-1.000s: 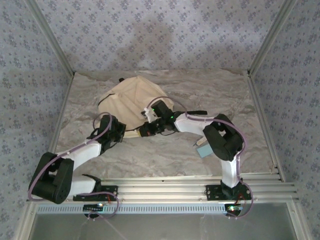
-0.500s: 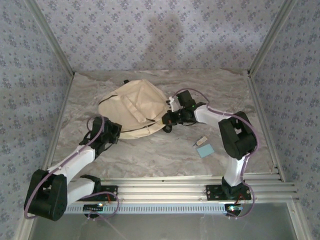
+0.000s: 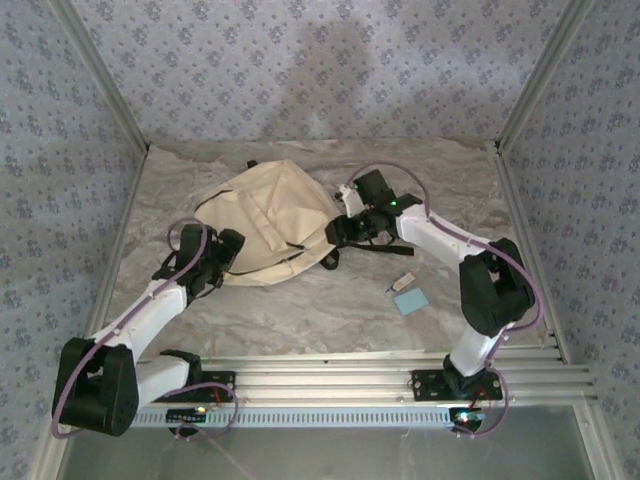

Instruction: Pack the student bag

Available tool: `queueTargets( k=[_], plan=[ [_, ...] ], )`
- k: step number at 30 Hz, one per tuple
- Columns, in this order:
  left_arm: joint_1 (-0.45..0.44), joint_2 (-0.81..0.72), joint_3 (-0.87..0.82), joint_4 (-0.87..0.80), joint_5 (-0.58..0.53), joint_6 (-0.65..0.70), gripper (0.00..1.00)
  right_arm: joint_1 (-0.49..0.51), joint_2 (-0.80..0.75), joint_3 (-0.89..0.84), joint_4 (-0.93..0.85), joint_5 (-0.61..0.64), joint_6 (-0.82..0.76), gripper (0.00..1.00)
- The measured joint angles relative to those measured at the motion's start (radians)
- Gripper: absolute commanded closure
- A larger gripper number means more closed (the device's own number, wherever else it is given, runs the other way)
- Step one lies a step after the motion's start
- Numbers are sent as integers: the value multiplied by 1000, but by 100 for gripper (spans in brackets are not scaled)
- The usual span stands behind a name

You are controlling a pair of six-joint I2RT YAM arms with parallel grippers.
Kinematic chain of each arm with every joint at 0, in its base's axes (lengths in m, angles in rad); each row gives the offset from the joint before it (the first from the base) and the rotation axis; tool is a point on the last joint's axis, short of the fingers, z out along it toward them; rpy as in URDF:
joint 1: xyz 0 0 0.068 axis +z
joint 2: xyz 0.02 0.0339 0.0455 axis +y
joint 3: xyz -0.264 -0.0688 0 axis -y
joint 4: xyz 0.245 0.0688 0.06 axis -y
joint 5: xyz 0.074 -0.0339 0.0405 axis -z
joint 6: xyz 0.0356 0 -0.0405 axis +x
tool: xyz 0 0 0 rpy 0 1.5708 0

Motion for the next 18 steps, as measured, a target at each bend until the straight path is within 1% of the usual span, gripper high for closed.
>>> queueTargets(
  k=[2, 5, 6, 8, 9, 12, 14, 16, 18],
  plan=[
    [-25, 0, 55, -56, -4, 70, 8, 24, 21, 53, -11, 43, 2, 51],
    [-80, 16, 176, -146, -32, 200, 8, 40, 52, 76, -11, 105, 65, 46],
    [-95, 31, 222, -171, -42, 241, 8, 39, 61, 71, -10, 127, 98, 41],
    [-107, 56, 285, -193, -62, 310, 7, 38, 67, 34, 16, 162, 168, 25],
    [-108, 70, 304, -198, -80, 344, 6, 37, 66, 1, 39, 177, 215, 22],
    [-105, 129, 322, -203, -137, 420, 6, 38, 69, -94, 107, 192, 326, 21],
    [-91, 198, 334, -204, -161, 457, 8, 38, 80, -136, 154, 188, 387, 22],
    [-76, 279, 359, -211, -162, 480, 10, 36, 105, -153, 209, 173, 437, 26],
    [-68, 348, 385, -212, -138, 494, 11, 33, 138, -154, 276, 164, 480, 36]
  ],
)
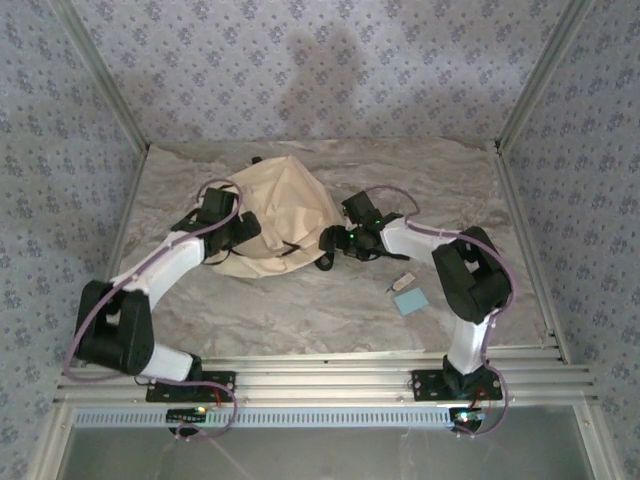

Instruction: Pack the student bag

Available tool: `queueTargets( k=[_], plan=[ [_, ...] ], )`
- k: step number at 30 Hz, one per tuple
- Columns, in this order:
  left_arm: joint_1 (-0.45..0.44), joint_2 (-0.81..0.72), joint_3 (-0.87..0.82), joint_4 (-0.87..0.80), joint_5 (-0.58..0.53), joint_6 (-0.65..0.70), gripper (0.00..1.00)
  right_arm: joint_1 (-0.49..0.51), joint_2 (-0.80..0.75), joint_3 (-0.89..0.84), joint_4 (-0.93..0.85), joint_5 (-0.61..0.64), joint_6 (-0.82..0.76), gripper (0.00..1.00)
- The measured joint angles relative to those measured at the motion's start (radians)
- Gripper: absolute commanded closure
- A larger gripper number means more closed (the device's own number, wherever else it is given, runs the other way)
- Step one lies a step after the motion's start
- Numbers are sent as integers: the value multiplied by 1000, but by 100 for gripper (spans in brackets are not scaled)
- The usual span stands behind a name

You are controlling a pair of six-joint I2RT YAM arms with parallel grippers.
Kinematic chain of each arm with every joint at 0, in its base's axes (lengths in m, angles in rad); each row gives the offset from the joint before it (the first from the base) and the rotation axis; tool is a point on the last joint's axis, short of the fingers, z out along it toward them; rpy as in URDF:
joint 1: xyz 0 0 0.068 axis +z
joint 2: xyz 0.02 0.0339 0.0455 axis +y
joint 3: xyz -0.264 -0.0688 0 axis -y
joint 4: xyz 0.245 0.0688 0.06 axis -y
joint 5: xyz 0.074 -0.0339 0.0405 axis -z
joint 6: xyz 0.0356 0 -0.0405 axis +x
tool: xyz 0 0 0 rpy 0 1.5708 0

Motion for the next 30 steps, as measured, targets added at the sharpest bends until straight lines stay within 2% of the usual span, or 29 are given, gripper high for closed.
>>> queueTargets(
  k=[1, 3, 5, 8, 11, 15, 20, 25, 30],
  plan=[
    [-1, 16, 7, 0, 19, 5, 11, -2, 13, 1, 23, -3, 13, 42],
    [-14, 23, 14, -5, 60, 7, 11, -10, 43, 6, 74, -12, 41, 63],
    [-35, 10, 24, -18, 96, 6, 10, -27, 75, 19, 116, -24, 64, 77],
    [-66, -43, 26, -39, 145, -3, 9, -73, 119, 66, 140, -45, 75, 83],
    [-80, -121, 26, -60, 194, -22, 6, -123, 170, 170, 106, -44, 23, 79],
    [-80, -194, 19, -59, 282, -65, 5, -167, 243, 357, -8, -35, -108, 65],
    [-125, -192, -22, -66, 384, -106, 5, -206, 309, 540, -103, -53, -231, 44],
    [-149, -125, 60, -140, 378, -60, 5, -205, 277, 518, -147, -53, -238, 33],
    [-143, -63, 223, -140, 359, -10, 3, -156, 100, 300, -135, -69, -164, 28]
  ],
)
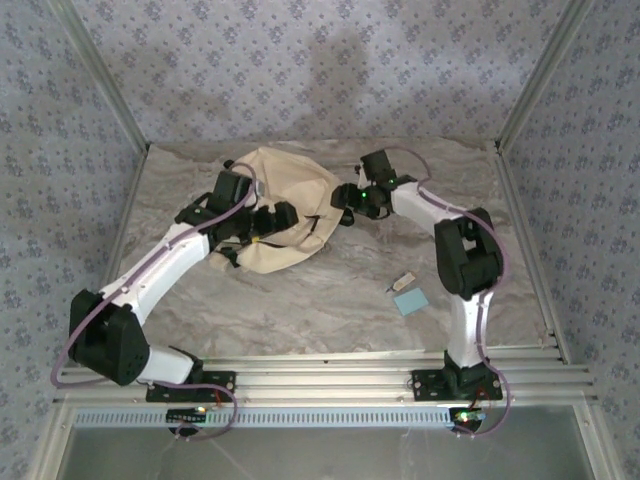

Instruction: Pack the student bag

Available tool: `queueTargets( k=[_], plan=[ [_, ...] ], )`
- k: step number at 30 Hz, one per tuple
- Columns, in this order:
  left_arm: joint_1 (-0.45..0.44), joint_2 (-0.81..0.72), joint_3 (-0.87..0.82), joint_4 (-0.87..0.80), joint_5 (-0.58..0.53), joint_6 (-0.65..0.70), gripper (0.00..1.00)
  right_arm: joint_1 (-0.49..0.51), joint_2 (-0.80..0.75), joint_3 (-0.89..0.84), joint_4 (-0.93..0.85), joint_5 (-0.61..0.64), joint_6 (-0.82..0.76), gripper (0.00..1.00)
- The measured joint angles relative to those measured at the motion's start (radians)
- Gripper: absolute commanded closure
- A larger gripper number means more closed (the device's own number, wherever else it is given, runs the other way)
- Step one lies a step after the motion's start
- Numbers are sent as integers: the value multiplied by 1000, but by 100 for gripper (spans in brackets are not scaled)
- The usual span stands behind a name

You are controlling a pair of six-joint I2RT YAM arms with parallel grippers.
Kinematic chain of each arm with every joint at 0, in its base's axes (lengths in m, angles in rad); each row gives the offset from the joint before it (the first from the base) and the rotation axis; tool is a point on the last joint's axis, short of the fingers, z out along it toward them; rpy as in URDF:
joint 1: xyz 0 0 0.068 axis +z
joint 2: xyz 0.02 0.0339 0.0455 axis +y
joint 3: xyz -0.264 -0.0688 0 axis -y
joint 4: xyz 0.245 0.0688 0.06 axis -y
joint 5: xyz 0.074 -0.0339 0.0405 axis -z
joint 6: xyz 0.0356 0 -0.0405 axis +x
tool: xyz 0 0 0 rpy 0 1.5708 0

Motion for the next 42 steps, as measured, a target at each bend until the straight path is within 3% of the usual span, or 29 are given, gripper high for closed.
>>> queueTargets(
  k=[4, 9, 16, 21, 26, 30, 37, 42],
  plan=[
    [18, 20, 62, 44, -34, 19, 2, 109, -138, -151, 57, -1, 73, 32],
    [101, 65, 66, 109, -59, 21, 1, 253, -140, -109, 96, -15, 103, 60],
    [261, 134, 66, 138, -48, 13, 1, 364, 69, 185, 122, 16, 106, 57],
    [316, 135, 60, 177, -34, -5, 1, 433, 209, 281, 132, 9, 105, 59],
    [294, 152, 50, 219, 5, -13, 1, 484, 238, 204, 124, -19, 98, 68],
    [259, 193, 50, 227, 27, -3, 0, 488, 160, 14, 142, -50, 64, 76],
    [171, 321, 106, 212, 50, 35, 1, 448, -26, -253, 139, -133, 17, 75],
    [92, 401, 209, 173, 43, 97, 0, 377, -126, -304, 69, -150, -2, 74]
  ],
)
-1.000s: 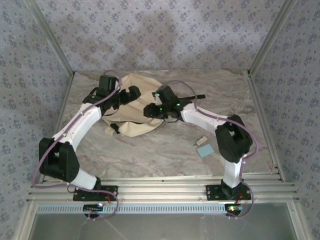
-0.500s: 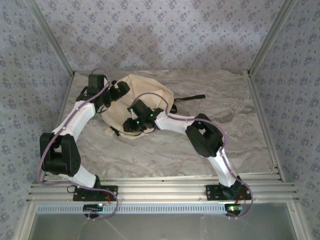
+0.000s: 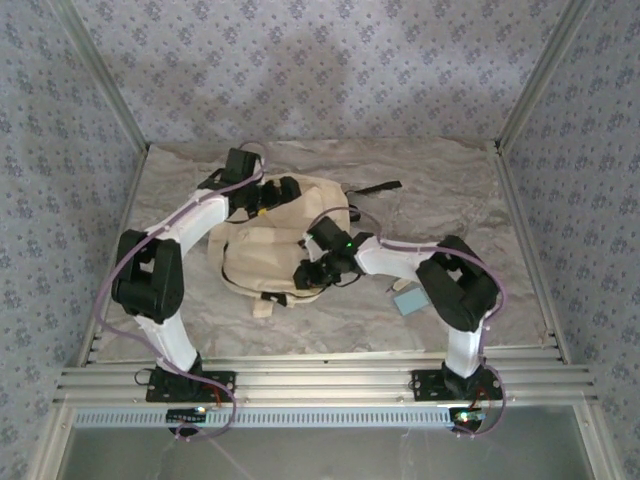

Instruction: Pack the student bag

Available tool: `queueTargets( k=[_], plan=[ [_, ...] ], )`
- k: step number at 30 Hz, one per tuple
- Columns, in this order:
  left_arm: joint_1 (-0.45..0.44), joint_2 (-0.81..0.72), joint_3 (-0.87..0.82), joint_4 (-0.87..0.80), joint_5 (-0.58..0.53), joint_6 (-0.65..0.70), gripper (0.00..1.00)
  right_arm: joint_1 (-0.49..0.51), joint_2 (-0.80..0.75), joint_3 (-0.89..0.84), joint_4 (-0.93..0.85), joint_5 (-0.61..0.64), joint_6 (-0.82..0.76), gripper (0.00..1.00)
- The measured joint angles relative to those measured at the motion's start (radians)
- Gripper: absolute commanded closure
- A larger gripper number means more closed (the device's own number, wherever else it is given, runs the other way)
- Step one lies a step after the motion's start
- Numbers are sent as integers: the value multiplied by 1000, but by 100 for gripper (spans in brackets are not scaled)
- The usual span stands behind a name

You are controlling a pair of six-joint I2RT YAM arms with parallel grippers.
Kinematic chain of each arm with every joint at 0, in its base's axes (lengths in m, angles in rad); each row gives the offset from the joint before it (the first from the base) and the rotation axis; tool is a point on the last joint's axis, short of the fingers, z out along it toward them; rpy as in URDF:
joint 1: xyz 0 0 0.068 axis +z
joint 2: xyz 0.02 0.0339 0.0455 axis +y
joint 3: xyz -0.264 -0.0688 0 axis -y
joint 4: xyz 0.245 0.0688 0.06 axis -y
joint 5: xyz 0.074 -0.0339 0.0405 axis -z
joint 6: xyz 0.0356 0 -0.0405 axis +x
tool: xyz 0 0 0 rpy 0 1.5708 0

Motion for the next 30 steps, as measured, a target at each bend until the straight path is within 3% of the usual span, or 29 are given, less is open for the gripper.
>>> queueTargets(
  k=[6, 10, 13, 19, 30],
  plan=[
    [-42, 91, 109, -29, -25, 78, 1, -155, -116, 24, -28, -1, 2, 68],
    [-36, 137, 101, -29, -36, 77, 1, -229, -114, 92, -19, 49, 42, 70],
    [-34, 144, 68, -28, -52, 69, 1, -242, -89, 121, 32, 94, 96, 70],
    [-33, 146, 37, -9, -55, 58, 1, -252, 39, 144, 119, 149, 208, 56],
    [-27, 151, 23, 18, -49, 42, 1, -272, 146, 154, 175, 160, 319, 46]
  ],
)
